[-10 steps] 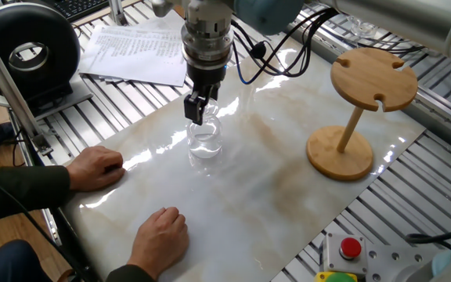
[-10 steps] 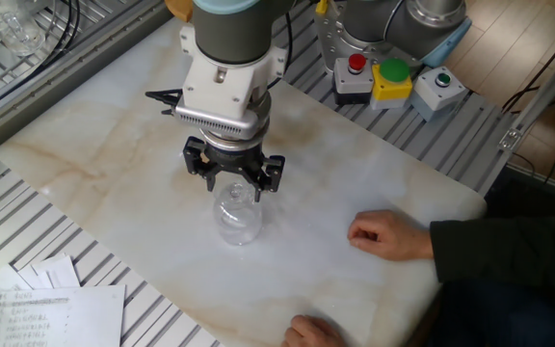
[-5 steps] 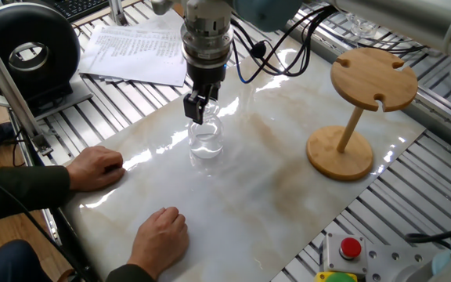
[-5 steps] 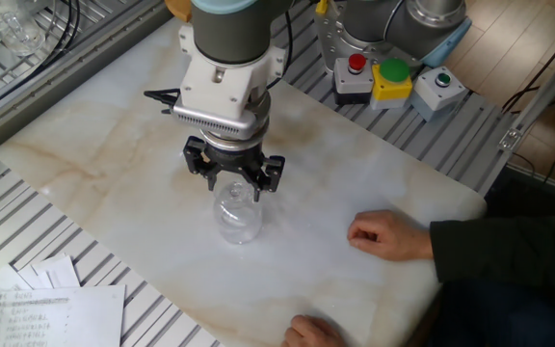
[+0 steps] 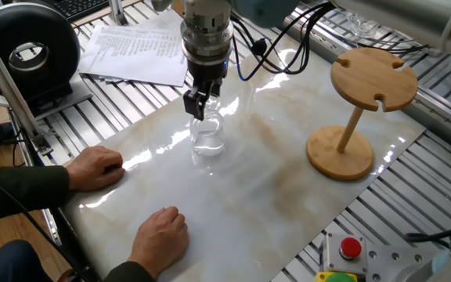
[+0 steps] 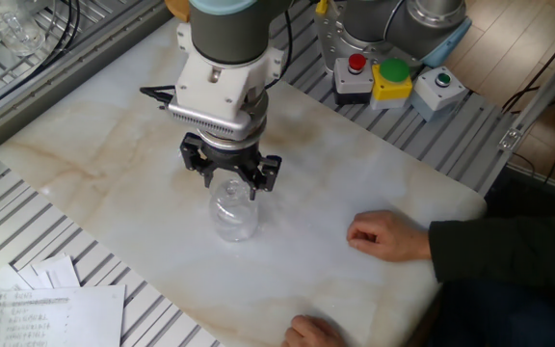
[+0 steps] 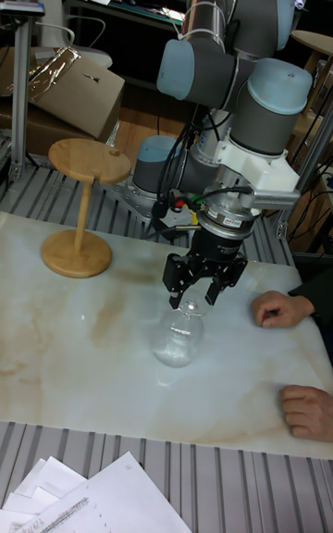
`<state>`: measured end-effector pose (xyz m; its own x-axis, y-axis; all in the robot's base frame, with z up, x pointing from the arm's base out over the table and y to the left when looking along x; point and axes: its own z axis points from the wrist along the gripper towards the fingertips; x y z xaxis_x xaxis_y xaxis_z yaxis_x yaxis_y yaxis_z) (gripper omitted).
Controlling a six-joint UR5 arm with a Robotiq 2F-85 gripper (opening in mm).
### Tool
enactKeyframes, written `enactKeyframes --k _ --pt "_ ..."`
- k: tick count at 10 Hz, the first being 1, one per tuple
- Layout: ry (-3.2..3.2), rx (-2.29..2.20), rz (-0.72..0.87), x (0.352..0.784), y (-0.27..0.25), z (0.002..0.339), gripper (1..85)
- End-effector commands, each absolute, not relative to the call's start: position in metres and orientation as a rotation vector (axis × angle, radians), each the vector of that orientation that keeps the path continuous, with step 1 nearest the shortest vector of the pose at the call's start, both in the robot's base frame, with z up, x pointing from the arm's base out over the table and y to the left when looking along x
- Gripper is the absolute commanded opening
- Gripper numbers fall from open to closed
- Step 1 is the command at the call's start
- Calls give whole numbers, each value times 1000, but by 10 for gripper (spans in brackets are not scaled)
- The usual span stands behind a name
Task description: Put the glass cup onto the shelf
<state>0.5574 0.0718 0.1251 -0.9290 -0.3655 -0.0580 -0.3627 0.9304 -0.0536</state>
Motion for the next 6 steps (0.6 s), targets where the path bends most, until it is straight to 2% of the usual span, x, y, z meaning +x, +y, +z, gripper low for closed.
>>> enactKeyframes --k 1,6 --pt "3020 -568 -55 565 60 144 10" --pt "3023 -732 -39 563 7 210 10"
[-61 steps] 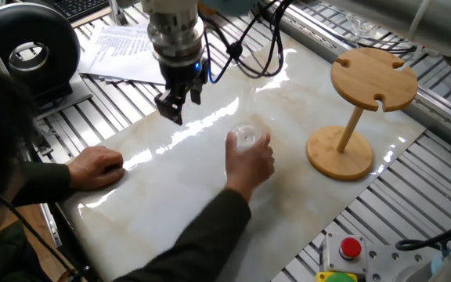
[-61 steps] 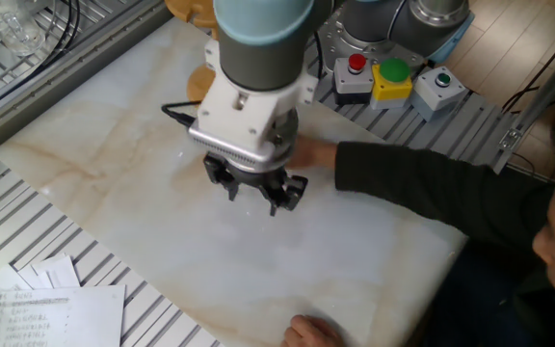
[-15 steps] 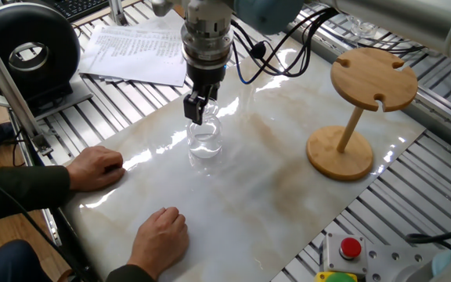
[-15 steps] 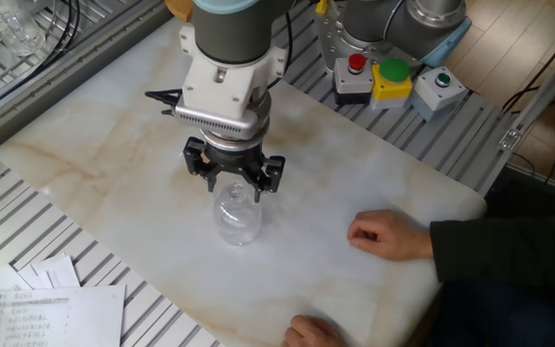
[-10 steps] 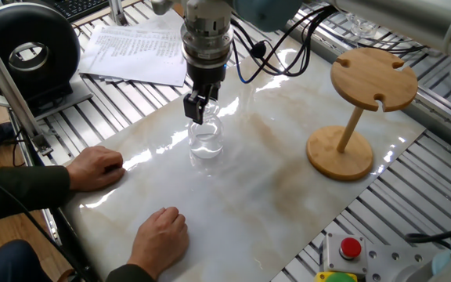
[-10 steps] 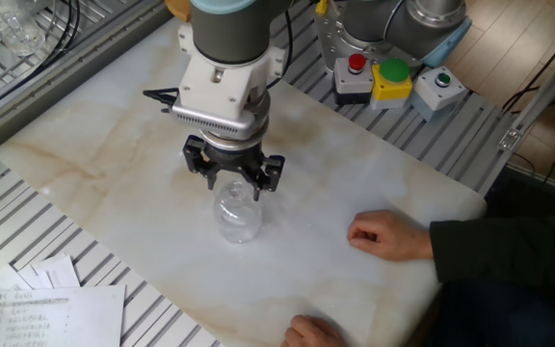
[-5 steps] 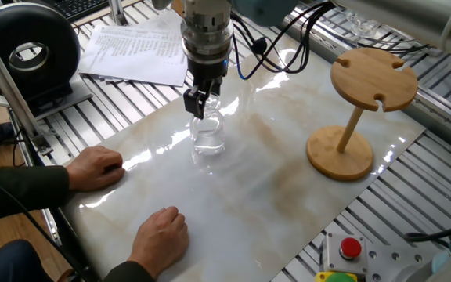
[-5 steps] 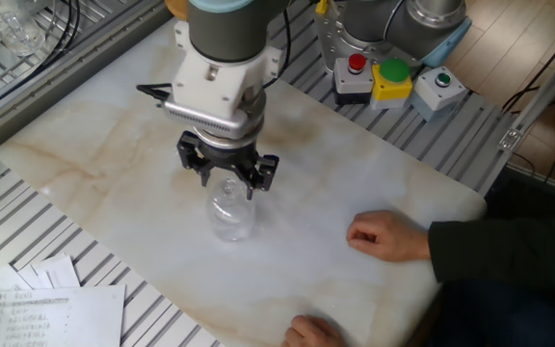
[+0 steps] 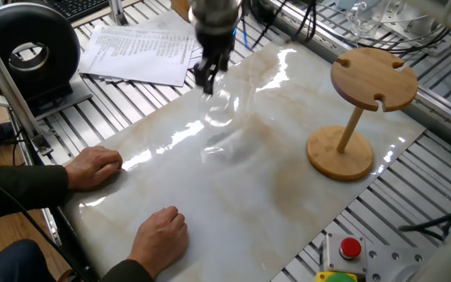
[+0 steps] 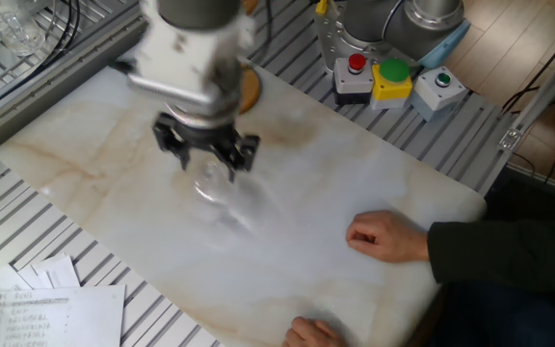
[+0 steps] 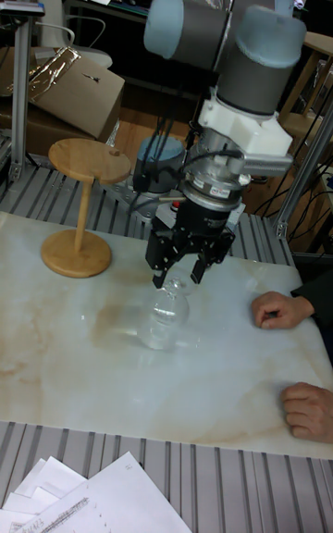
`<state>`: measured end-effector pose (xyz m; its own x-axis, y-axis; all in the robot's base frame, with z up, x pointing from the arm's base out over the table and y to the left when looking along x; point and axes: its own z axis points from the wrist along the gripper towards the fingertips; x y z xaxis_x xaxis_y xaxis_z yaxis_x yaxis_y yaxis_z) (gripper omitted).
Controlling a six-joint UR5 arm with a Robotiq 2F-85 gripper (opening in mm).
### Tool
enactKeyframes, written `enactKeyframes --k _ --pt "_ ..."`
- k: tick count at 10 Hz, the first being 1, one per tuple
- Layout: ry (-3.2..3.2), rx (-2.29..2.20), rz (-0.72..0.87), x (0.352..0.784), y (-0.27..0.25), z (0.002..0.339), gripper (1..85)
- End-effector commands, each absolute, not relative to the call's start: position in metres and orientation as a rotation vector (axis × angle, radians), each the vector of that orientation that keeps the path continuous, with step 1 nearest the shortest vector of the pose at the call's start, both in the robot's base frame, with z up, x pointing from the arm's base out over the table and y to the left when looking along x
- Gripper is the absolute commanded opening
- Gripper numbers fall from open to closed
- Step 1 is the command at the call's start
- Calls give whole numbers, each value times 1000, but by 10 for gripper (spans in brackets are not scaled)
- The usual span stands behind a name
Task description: Put the glass cup onto the shelf
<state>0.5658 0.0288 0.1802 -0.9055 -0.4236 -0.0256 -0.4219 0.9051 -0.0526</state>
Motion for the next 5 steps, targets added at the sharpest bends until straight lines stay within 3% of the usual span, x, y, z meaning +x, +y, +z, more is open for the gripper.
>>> enactKeyframes --k 1,5 --pt "3003 -753 -57 562 0 212 10" --pt "2991 -747 -98 562 3 216 10"
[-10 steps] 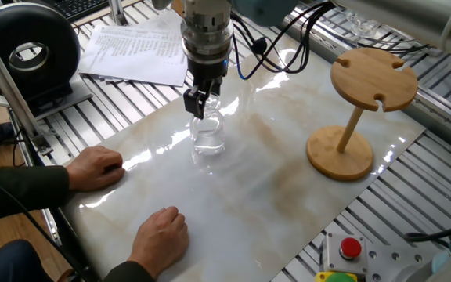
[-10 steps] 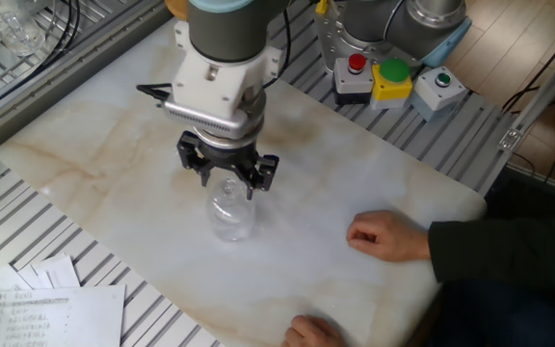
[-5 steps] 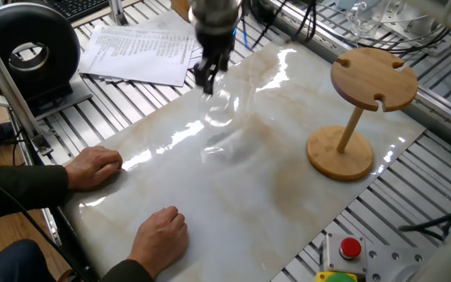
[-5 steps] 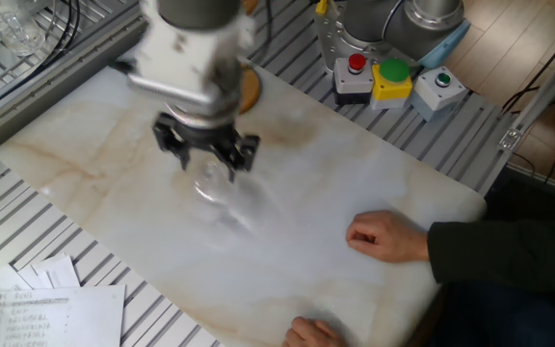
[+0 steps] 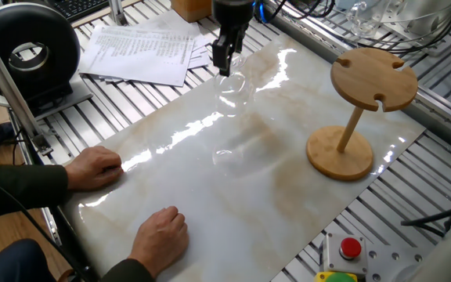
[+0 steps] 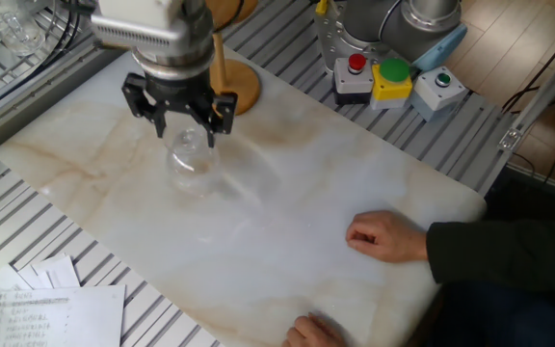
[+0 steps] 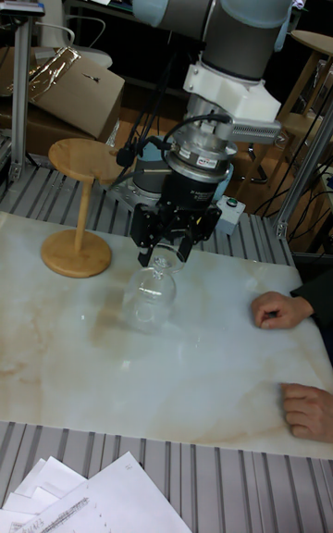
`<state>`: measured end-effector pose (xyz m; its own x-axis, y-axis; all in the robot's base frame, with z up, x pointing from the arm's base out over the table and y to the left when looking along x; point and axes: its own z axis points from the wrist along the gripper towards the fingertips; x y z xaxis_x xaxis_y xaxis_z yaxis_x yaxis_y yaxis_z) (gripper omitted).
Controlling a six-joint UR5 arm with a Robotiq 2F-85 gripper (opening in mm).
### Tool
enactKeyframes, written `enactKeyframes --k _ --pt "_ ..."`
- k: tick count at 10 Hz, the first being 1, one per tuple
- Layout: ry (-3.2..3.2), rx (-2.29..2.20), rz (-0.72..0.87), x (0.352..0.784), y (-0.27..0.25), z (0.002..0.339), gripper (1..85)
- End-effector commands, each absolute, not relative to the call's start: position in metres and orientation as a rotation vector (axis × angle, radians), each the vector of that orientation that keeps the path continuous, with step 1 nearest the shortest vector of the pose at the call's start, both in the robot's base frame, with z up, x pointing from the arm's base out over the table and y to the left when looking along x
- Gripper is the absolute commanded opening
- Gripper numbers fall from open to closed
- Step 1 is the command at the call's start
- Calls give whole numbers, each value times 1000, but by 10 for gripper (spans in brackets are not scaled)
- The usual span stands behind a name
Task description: Put the glass cup onto the shelf
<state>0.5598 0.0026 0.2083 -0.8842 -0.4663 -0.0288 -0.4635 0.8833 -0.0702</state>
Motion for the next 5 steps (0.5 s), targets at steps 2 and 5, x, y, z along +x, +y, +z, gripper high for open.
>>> enactKeyframes --k 2,5 --pt "2948 -730 -165 576 -6 218 10" --pt "2868 -652 -40 596 20 220 10"
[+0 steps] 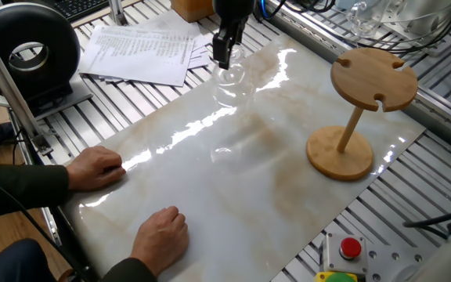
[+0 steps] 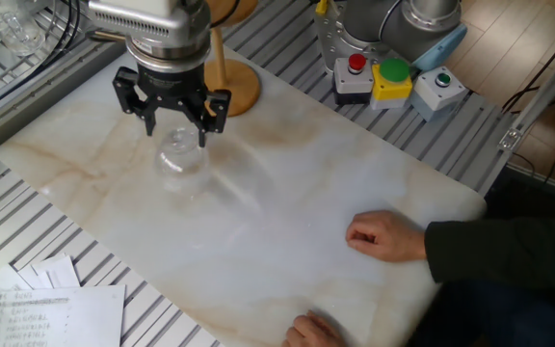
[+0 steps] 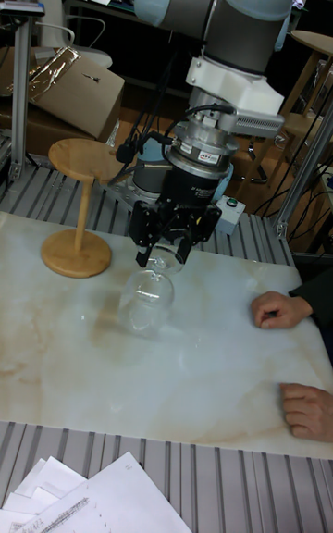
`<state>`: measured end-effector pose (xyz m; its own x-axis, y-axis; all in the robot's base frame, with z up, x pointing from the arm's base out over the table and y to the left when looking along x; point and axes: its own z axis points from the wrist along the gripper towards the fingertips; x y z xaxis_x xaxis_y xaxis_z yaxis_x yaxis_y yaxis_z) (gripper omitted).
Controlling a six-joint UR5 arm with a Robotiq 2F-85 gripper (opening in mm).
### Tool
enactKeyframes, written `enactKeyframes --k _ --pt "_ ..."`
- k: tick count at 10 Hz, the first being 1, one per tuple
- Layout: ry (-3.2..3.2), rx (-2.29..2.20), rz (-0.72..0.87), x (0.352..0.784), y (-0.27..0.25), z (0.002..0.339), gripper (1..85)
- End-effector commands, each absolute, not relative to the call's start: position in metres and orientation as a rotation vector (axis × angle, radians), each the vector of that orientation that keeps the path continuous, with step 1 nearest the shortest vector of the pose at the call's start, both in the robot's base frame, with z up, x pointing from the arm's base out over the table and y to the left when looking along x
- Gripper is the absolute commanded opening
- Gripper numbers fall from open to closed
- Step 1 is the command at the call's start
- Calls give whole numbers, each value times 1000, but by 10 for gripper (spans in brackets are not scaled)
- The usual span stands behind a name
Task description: Put the glass cup onto the shelf
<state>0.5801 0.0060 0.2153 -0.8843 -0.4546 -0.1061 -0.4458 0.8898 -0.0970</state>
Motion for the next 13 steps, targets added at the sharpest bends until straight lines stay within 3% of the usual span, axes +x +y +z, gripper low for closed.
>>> enactKeyframes --k 1,6,13 --pt "2865 -665 -66 596 16 220 10" --pt "2912 -931 -108 568 -1 219 10" --pt "2859 -1258 -297 526 -89 252 10"
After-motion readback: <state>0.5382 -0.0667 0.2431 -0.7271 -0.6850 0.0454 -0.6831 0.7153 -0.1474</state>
